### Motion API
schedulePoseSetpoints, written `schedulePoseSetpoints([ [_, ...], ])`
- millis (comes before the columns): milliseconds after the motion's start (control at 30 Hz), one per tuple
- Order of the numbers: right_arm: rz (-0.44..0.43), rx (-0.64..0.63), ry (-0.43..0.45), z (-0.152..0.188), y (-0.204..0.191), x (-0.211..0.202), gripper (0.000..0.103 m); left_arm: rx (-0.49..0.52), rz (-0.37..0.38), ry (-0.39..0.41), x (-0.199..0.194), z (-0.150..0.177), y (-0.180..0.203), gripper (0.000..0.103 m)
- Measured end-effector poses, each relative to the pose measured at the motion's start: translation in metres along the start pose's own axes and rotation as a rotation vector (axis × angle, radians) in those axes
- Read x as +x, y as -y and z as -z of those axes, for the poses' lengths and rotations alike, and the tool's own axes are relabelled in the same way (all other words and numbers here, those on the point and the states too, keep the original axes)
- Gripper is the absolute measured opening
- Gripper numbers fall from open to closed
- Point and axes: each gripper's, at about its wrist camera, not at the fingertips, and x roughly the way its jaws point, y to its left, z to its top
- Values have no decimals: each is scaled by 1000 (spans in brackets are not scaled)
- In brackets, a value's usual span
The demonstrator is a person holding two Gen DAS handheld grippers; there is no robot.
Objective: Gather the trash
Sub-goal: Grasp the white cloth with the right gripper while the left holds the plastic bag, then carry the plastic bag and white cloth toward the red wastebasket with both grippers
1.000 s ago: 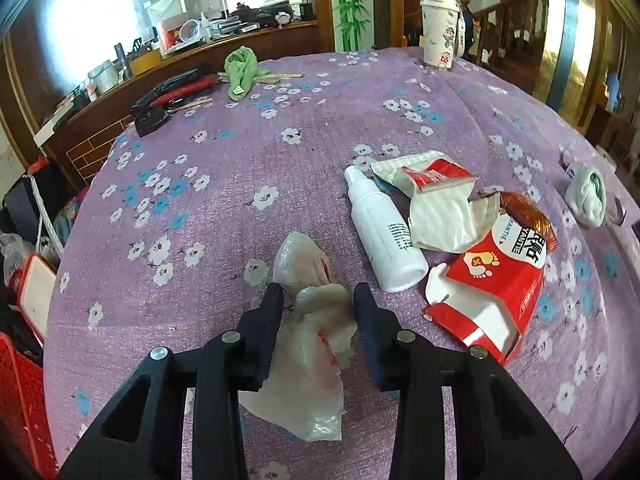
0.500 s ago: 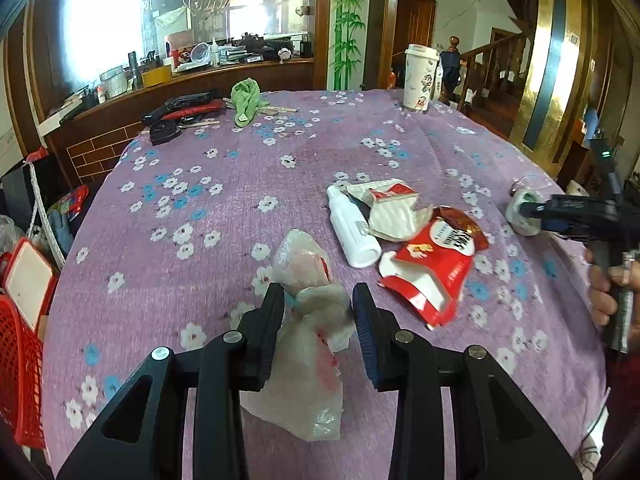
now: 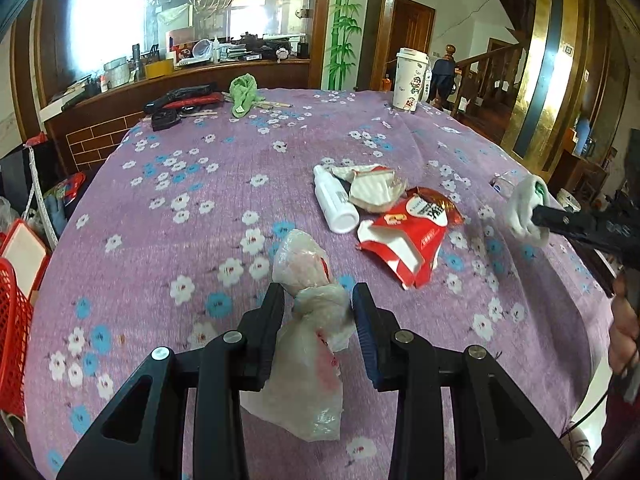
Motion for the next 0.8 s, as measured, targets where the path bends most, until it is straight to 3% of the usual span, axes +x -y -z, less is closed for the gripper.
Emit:
schedulePoseSetpoints([
  [333, -29, -103, 34, 33, -49, 3, 24, -11, -16, 19, 3, 18, -7, 34],
  [800, 4, -133, 38, 38, -51, 18, 24, 33, -53, 65, -3, 22, -1, 34],
])
